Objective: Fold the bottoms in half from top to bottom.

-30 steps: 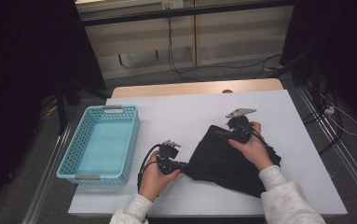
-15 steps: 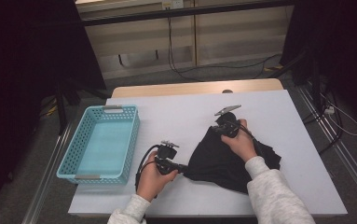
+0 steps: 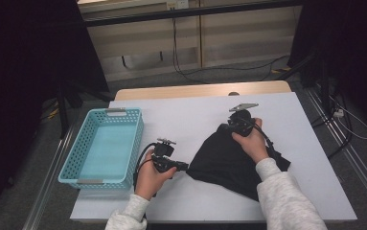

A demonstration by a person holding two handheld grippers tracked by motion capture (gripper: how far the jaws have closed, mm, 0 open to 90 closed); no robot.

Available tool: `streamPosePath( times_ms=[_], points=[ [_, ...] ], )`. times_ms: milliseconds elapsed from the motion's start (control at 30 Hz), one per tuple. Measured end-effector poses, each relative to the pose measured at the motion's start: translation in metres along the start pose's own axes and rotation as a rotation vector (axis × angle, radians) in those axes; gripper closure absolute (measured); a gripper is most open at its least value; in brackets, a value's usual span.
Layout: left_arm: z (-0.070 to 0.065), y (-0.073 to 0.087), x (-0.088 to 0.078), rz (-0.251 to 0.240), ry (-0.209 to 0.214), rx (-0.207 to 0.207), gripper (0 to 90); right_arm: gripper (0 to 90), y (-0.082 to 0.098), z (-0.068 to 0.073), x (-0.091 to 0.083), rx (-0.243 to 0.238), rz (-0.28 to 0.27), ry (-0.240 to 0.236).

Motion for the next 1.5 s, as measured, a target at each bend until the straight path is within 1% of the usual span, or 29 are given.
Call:
streamPosePath(
  times_ms=[33, 67, 133, 200, 233, 267, 333, 400, 467, 500, 533, 567, 667, 700, 733, 800, 833, 900, 967, 1067, 1100, 1133, 1167, 1233, 1300, 1400, 1433, 1467, 1500],
  points=[
    [0.0, 0.0, 0.0, 0.0, 0.0, 0.0, 71.9, 61.3, 0.0, 0.0, 0.0, 0.0, 0.0, 0.0],
    [0.001, 0.0, 0.0, -0.012, -0.001, -0.001, 63.8, 47.1, -0.001, -0.001, -0.006, 0.002, 0.0, 0.017],
    [0.0, 0.0, 0.002, -0.021, -0.005, 0.005, 54.5, 43.5, -0.001, -0.001, -0.014, -0.001, 0.007, -0.01],
    [-0.001, 0.001, 0.003, -0.02, -0.008, 0.005, 48.5, 36.0, 0.0, 0.001, -0.025, -0.011, -0.005, -0.001],
    [-0.001, 0.001, 0.004, -0.018, -0.007, 0.011, 48.5, 36.0, 0.0, 0.001, -0.025, -0.011, -0.005, -0.001],
    [-0.002, 0.003, 0.006, -0.016, -0.013, 0.016, 46.0, 32.8, 0.004, 0.003, -0.037, -0.024, -0.016, 0.005],
    [-0.003, 0.004, 0.008, -0.022, -0.021, 0.027, 44.5, 28.4, 0.009, 0.005, -0.048, -0.037, -0.018, 0.019],
    [-0.007, 0.005, 0.01, -0.022, -0.026, 0.039, 44.0, 28.3, 0.017, 0.007, -0.059, -0.038, -0.028, 0.014],
    [-0.01, 0.006, 0.012, -0.018, -0.02, 0.041, 44.5, 27.8, 0.02, 0.007, -0.063, -0.036, -0.034, 0.011],
    [-0.014, 0.008, 0.014, -0.015, -0.026, 0.051, 47.5, 25.9, 0.031, 0.008, -0.075, -0.033, -0.043, 0.025],
    [-0.014, 0.008, 0.014, -0.015, -0.026, 0.051, 50.8, 25.9, 0.031, 0.008, -0.075, -0.033, -0.043, 0.025],
    [-0.016, 0.009, 0.014, -0.01, -0.032, 0.045, 50.8, 25.9, 0.036, 0.008, -0.08, -0.027, -0.051, 0.025],
    [-0.018, 0.01, 0.015, 0.008, -0.042, 0.037, 65.0, 25.0, 0.048, 0.007, -0.091, -0.024, -0.055, 0.034],
    [-0.018, 0.01, 0.015, 0.006, -0.047, 0.024, 68.0, 24.2, 0.052, 0.006, -0.093, -0.022, -0.05, 0.034],
    [-0.018, 0.01, 0.015, 0.019, -0.06, 0.016, 74.6, 22.2, 0.057, 0.003, -0.098, -0.033, -0.043, 0.026],
    [-0.019, 0.01, 0.015, 0.023, -0.066, 0.012, 83.4, 20.9, 0.061, 0.003, -0.1, -0.055, -0.037, 0.036],
    [-0.018, 0.009, 0.015, 0.041, -0.069, 0.01, 86.4, 20.9, 0.063, 0.002, -0.101, -0.056, -0.034, 0.034],
    [-0.017, 0.008, 0.015, 0.051, -0.063, -0.001, 87.2, 20.9, 0.065, 0.002, -0.102, -0.05, -0.03, 0.032],
    [-0.016, 0.006, 0.013, 0.07, -0.067, 0.003, 88.3, 20.9, 0.069, -0.001, -0.103, -0.027, -0.028, 0.029],
    [-0.01, 0.003, 0.01, 0.075, -0.068, -0.012, 88.6, 21.6, 0.073, -0.005, -0.106, -0.012, -0.018, 0.044],
    [-0.006, 0.001, 0.009, 0.071, -0.072, -0.01, 88.6, 22.0, 0.074, -0.005, -0.106, -0.011, -0.02, 0.045],
    [0.0, -0.002, 0.005, 0.063, -0.067, -0.03, 88.7, 23.2, 0.076, -0.006, -0.108, -0.005, -0.015, 0.045],
    [0.0, -0.002, 0.005, 0.063, -0.067, -0.03, 88.7, 23.2, 0.076, -0.006, -0.108, -0.005, -0.015, 0.045],
    [0.007, -0.005, 0.001, 0.062, -0.085, -0.025, 88.6, 25.0, 0.08, -0.005, -0.111, 0.002, -0.015, 0.053],
    [0.016, -0.009, -0.004, 0.046, -0.098, -0.046, 88.7, 25.9, 0.082, -0.006, -0.113, 0.013, -0.014, 0.055],
    [0.02, -0.012, -0.006, 0.044, -0.102, -0.044, 88.6, 27.1, 0.086, -0.007, -0.118, 0.032, -0.015, 0.066],
    [0.022, -0.014, -0.007, 0.034, -0.104, -0.054, 88.6, 30.3, 0.09, -0.006, -0.121, 0.056, -0.021, 0.067],
    [0.022, -0.014, -0.007, 0.034, -0.104, -0.054, 88.5, 30.3, 0.09, -0.006, -0.121, 0.056, -0.021, 0.067],
    [0.024, -0.014, -0.008, 0.027, -0.106, -0.055, 88.5, 36.5, 0.095, -0.004, -0.124, 0.06, -0.024, 0.054]
  ],
)
Point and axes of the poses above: each handheld gripper's, and its own axes: x roughly forward along the jaws, y roughly out of its underside, z roughly to its left, the point moved 1 cm from there along x, roughly forward along the jaws, and after that the axes turned 15 degrees about -x, right-handed, at the moved point
